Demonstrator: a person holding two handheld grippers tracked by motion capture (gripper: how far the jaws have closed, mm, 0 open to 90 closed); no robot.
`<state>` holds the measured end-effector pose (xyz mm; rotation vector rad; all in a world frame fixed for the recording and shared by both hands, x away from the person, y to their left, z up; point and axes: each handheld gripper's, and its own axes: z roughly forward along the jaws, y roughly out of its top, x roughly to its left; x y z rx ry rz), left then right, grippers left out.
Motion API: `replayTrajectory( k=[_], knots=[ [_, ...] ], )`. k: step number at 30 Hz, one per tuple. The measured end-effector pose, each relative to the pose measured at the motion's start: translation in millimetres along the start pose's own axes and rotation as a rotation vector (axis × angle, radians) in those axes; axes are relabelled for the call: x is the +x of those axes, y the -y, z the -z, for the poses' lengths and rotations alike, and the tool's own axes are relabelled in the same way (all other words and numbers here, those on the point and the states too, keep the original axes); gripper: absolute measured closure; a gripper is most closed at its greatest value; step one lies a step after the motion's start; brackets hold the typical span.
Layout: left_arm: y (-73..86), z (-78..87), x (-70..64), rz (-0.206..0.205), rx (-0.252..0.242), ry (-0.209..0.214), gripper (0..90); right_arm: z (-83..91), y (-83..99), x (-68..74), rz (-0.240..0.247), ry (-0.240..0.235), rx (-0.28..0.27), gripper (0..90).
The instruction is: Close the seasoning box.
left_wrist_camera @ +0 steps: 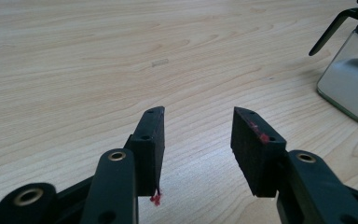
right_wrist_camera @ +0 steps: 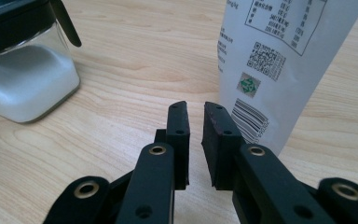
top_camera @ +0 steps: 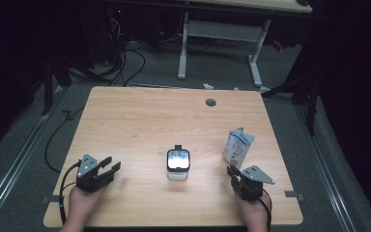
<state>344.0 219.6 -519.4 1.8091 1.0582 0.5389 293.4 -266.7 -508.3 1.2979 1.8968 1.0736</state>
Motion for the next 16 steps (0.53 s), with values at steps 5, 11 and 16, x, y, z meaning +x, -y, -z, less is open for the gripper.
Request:
replayTrajectory(
  k=[5,11,16],
  knots=[
    [-0.2,0.2,-0.4,-0.002,0.0,0.0,54.9,-2.2,-0.1,3.6,0.012,-0.004,0.005,80.5],
    [-0.1,0.2,-0.3,-0.002,0.0,0.001,55.0,-2.3,-0.3,4.0,0.01,-0.005,0.004,80.5],
    [-0.3,0.5,-0.2,-0.002,-0.002,0.002,54.9,-4.0,-0.1,6.1,0.021,-0.009,0.01,80.0]
  ],
)
